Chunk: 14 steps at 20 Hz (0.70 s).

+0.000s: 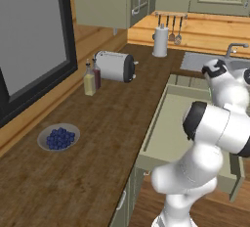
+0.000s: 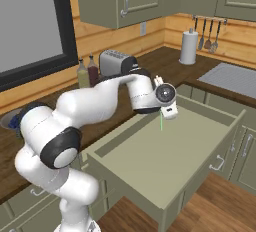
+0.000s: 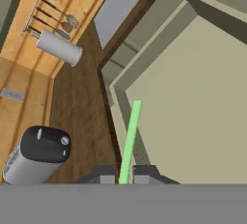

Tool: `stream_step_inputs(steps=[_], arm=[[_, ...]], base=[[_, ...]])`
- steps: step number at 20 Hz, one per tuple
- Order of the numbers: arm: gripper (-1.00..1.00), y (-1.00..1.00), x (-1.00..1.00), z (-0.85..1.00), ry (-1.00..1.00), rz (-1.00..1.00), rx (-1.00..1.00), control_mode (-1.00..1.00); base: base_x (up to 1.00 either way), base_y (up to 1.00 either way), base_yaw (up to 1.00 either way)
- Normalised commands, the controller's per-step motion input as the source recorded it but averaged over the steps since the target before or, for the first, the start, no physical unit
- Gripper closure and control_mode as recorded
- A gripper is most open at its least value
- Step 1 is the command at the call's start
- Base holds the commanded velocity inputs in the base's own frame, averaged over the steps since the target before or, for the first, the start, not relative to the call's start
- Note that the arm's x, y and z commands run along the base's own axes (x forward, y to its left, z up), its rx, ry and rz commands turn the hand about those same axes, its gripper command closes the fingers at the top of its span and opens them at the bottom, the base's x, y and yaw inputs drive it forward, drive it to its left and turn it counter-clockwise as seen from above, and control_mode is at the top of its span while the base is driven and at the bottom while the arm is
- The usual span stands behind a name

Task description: Take a straw from the drawer in front and place it inside the glass cup on the dining counter.

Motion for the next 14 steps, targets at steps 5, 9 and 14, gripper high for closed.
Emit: stream_step_inputs(steps=[5,9,14], arm=[[1.00,0.12,-0.53,0.71,-0.12,0.00,-0.05,-1.00],[1.00,0.01,-0.48,0.70,-0.01,0.00,-0.01,-1.00],[1.00,0.00,-0.62,0.56,0.02,0.00,0.00,-1.00]], base=[[0.00,0.00,0.00],[0.00,0.00,0.00],[0.00,0.00,0.00]])
